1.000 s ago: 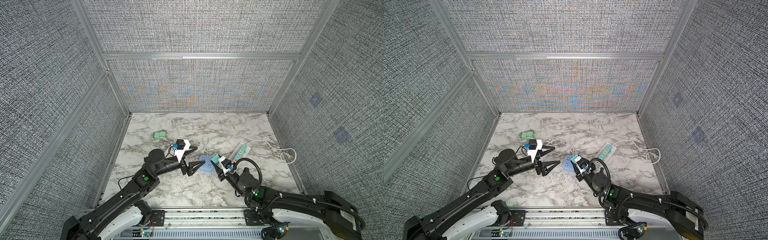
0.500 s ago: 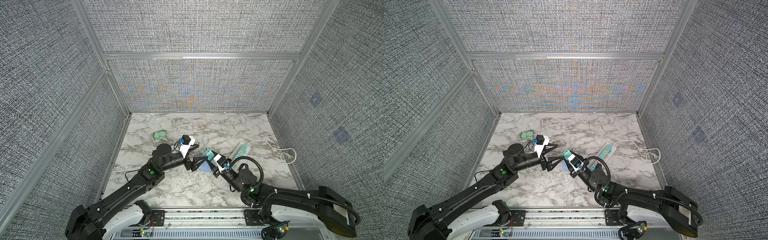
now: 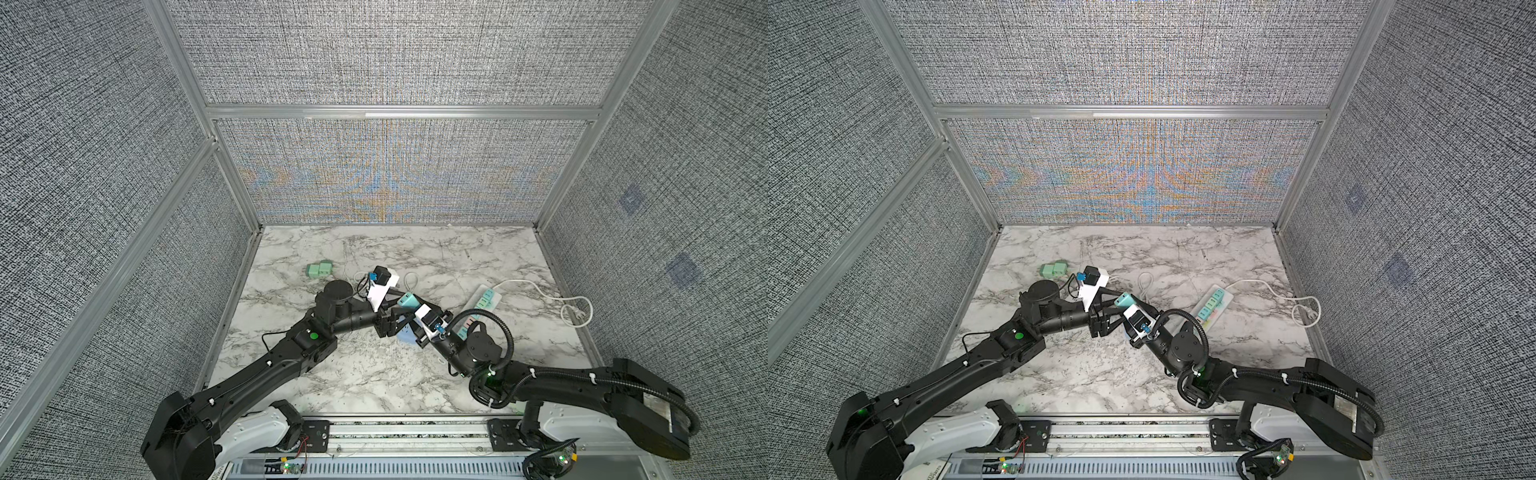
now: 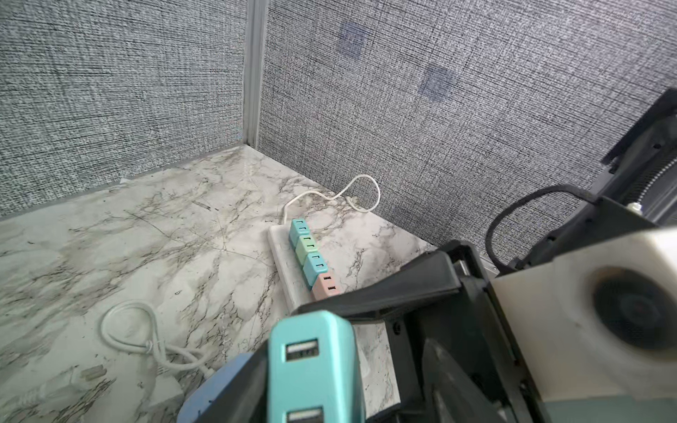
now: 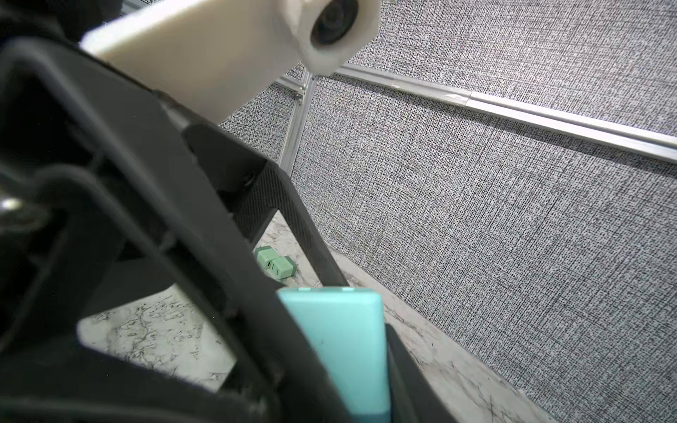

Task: Insert plugs into power strip
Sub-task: Insert the plug into the socket.

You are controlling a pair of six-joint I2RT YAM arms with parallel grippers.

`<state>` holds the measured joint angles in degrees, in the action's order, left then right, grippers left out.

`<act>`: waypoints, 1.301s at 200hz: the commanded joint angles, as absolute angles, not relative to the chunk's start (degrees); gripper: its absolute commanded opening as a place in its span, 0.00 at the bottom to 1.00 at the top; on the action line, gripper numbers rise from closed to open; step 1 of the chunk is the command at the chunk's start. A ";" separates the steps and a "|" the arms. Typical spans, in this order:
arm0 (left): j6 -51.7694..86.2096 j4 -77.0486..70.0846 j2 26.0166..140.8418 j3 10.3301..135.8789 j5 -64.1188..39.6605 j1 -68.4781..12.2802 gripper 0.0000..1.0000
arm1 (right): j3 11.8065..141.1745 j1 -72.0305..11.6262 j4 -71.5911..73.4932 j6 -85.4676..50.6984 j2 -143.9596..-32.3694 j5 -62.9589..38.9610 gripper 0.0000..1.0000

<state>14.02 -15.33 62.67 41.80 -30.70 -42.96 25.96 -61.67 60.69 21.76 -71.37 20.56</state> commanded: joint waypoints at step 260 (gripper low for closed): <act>-4.42 -19.59 55.83 30.99 -1.69 -40.43 0.00 | 16.18 -40.69 32.14 -2.96 -40.69 23.23 0.99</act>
<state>4.97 -16.67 56.21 32.60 -1.85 -40.62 14.31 -48.05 41.76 6.28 -41.01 20.78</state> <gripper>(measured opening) 0.289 0.994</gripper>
